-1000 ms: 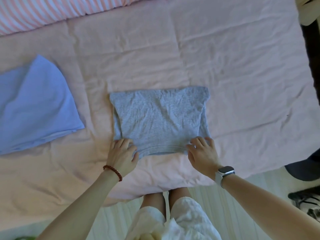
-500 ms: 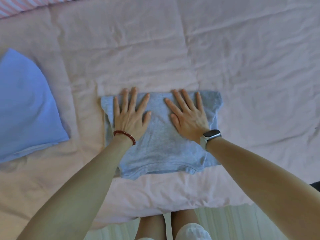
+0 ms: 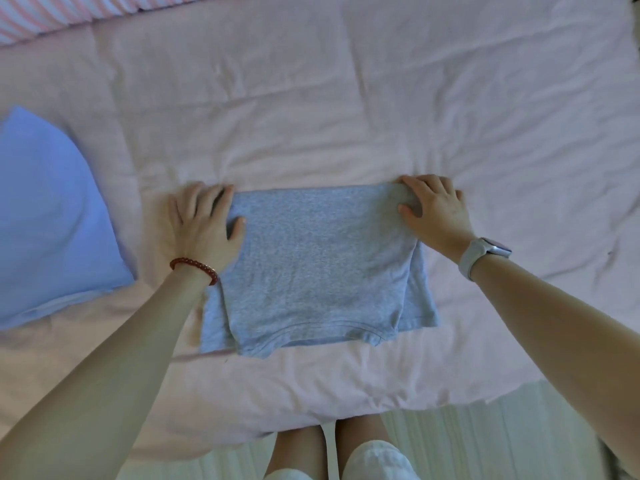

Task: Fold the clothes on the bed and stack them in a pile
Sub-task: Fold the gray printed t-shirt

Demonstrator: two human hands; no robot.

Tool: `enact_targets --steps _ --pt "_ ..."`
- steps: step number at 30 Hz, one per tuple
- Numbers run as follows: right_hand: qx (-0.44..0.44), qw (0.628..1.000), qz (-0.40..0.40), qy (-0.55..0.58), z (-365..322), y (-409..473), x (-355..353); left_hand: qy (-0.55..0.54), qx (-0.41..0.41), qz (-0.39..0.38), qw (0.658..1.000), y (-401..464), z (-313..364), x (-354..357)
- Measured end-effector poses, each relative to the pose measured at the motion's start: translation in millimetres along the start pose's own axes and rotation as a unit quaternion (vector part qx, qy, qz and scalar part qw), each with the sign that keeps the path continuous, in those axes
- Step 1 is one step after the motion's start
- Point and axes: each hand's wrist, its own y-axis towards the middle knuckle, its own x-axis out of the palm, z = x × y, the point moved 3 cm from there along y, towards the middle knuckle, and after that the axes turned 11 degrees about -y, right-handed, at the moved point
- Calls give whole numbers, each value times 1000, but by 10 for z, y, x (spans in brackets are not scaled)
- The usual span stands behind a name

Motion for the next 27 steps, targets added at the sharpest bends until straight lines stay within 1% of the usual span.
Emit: enact_targets --steps 2,5,7,9,11,13,15,17,20,24,25,27 --pt "-1 999 -48 12 23 122 -87 -13 4 -14 1000 141 -31 -110" --pt "-12 993 -116 22 24 283 -172 -30 -14 -83 996 360 -104 -230" --pt "-19 989 -140 47 6 304 -193 -59 -28 -123 990 429 -133 -285" --pt "-8 984 -154 84 2 227 -195 -97 -49 -146 983 421 -142 -331" --pt "11 983 -135 127 22 109 -195 -123 -56 -150 979 374 -134 -364" --pt "19 984 -91 152 35 -16 -217 -124 -34 -140 982 304 -111 -401" --pt "17 988 -40 147 38 -115 -262 -121 -2 -109 987 239 -97 -459" --pt "31 989 -6 142 38 -162 -313 -127 7 -73 989 211 -99 -530" --pt "70 986 23 152 4 -91 -429 -174 -18 -26 984 278 -62 -632" --pt "110 975 83 172 -106 155 -727 -235 -57 53 969 558 104 -796" --pt "113 974 88 175 -135 199 -795 -246 -70 61 965 617 127 -829" --pt "110 973 80 185 -208 233 -881 -271 -104 54 955 685 134 -847"
